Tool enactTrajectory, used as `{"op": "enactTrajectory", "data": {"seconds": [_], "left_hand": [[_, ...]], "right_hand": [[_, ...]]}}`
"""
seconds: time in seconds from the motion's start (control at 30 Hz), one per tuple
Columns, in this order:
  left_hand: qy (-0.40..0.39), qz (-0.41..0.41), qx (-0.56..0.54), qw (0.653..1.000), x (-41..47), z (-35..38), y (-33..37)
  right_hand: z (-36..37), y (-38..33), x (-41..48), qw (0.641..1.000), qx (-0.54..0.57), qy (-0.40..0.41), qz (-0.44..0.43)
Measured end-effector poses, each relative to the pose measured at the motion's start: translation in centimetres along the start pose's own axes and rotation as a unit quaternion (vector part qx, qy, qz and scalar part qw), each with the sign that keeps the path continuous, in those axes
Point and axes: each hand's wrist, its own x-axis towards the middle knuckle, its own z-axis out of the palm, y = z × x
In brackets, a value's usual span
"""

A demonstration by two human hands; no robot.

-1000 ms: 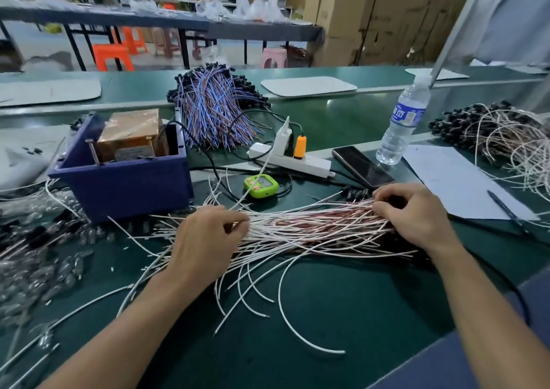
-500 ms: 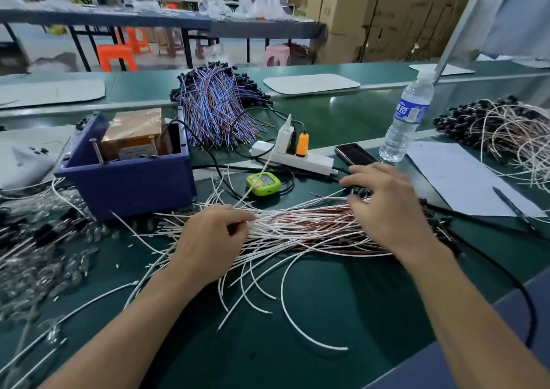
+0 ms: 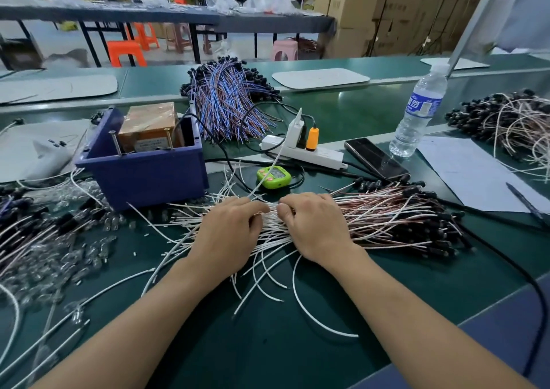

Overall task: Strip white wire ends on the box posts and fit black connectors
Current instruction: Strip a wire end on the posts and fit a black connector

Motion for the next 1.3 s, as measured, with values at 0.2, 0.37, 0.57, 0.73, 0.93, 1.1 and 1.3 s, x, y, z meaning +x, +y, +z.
{"op": "enactTrajectory", "data": {"seconds": [0.2,0.37,0.57,0.73,0.93,1.1,1.3], "left_hand": [[-0.083,-0.064,-0.01,0.994,1.1,-1.1,0.6],[0.03,-0.147,-0.062,0.987,1.7,-6.3,0.5],[0.131,-0.233,0.002,0.964,-1.1,-12.4,-3.5],[0.176,-0.314,0.145,0.922,-5.2,-16.7,-7.8],[0.134,-0.401,0.223,0.878,-10.3,-20.1,-13.4],[0.038,-0.426,0.237,0.872,-13.4,-20.1,-16.1],[0.117,-0.355,0.243,0.895,-13.6,-19.0,-15.8]], "right_hand": [[-1.1,-1.2,-0.3,0.999,0.006,0.034,-0.016],[-2.6,-6.7,0.2,0.986,0.145,0.047,-0.061],[-1.3,-16.8,3.0,0.953,0.298,-0.016,-0.053],[0.6,-24.7,4.1,0.926,0.367,-0.071,-0.057],[3.3,-31.9,4.8,0.918,0.318,-0.2,-0.126],[5.3,-34.6,4.3,0.923,0.15,-0.277,-0.222],[6.0,-33.8,4.3,0.952,0.106,-0.2,-0.209]]}}
